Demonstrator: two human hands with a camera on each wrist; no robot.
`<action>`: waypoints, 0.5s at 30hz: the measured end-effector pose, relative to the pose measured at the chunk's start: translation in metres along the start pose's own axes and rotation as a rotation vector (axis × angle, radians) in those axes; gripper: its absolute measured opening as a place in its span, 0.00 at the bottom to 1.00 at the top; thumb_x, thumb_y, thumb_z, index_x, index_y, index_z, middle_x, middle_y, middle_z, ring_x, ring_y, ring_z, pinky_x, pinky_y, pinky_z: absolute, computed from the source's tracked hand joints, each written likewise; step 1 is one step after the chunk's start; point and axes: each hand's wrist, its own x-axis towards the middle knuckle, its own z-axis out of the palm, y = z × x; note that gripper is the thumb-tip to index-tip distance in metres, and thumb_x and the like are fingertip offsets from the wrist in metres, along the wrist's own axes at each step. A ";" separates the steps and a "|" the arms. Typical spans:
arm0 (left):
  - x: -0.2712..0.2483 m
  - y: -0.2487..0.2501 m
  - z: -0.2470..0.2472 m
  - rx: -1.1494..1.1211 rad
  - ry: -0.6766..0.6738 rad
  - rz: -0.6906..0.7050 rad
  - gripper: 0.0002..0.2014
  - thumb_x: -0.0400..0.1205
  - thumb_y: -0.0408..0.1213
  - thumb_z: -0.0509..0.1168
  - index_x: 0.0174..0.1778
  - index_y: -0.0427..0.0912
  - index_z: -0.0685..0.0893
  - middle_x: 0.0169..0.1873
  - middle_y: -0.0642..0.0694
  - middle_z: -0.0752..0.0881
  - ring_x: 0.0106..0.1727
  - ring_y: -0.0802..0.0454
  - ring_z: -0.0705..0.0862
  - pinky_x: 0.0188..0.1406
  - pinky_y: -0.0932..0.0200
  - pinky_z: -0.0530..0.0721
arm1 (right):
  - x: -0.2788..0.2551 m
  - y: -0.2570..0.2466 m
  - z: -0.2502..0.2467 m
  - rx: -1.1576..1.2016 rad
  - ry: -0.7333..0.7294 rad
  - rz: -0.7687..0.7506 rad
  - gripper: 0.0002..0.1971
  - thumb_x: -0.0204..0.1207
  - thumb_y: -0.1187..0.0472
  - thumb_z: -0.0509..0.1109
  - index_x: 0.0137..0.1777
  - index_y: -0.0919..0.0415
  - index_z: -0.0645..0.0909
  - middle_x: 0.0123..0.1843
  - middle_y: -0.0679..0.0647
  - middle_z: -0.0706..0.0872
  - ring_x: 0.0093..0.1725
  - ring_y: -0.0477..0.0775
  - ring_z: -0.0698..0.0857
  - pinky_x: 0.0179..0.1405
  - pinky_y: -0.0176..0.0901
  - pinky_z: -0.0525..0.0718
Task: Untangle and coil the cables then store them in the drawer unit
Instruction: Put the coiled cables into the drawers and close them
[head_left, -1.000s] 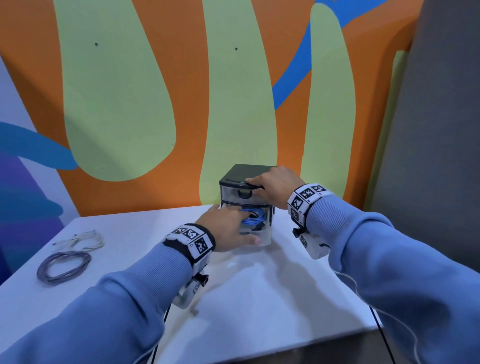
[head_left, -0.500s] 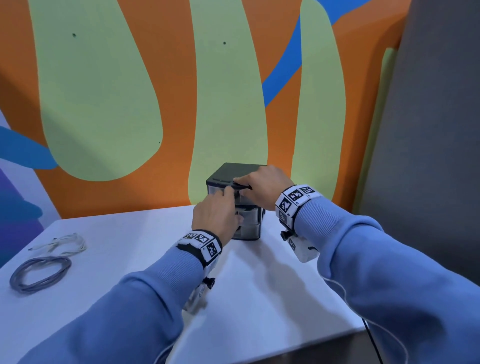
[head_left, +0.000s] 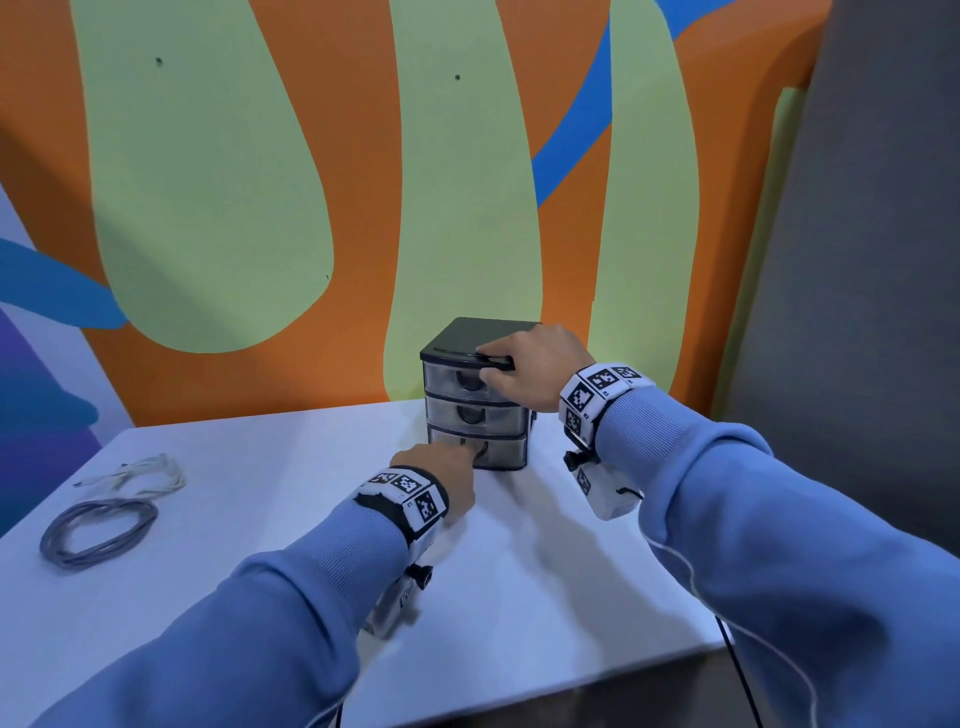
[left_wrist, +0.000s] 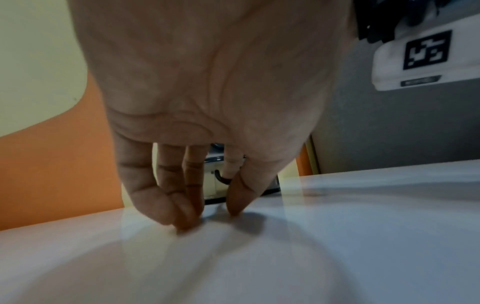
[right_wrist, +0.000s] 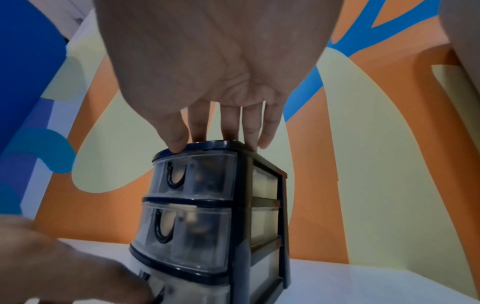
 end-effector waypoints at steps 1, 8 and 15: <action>-0.001 -0.002 0.000 -0.017 -0.017 0.012 0.34 0.83 0.32 0.64 0.87 0.54 0.69 0.69 0.42 0.85 0.65 0.37 0.87 0.63 0.46 0.87 | -0.001 0.001 -0.001 0.030 0.004 0.013 0.21 0.88 0.43 0.62 0.79 0.39 0.80 0.62 0.47 0.93 0.62 0.58 0.89 0.49 0.42 0.80; -0.038 -0.016 0.005 -0.119 0.009 0.080 0.31 0.84 0.34 0.61 0.84 0.61 0.72 0.66 0.43 0.86 0.64 0.39 0.86 0.54 0.53 0.82 | 0.000 -0.001 -0.003 0.047 -0.006 0.029 0.19 0.90 0.47 0.62 0.79 0.38 0.81 0.66 0.45 0.92 0.63 0.57 0.88 0.46 0.39 0.74; -0.080 -0.028 0.018 -0.124 0.036 0.150 0.28 0.86 0.42 0.62 0.84 0.59 0.73 0.71 0.46 0.83 0.67 0.41 0.84 0.52 0.52 0.76 | -0.002 -0.005 -0.008 0.073 -0.036 0.047 0.19 0.91 0.48 0.62 0.79 0.40 0.81 0.66 0.45 0.91 0.61 0.55 0.88 0.47 0.37 0.72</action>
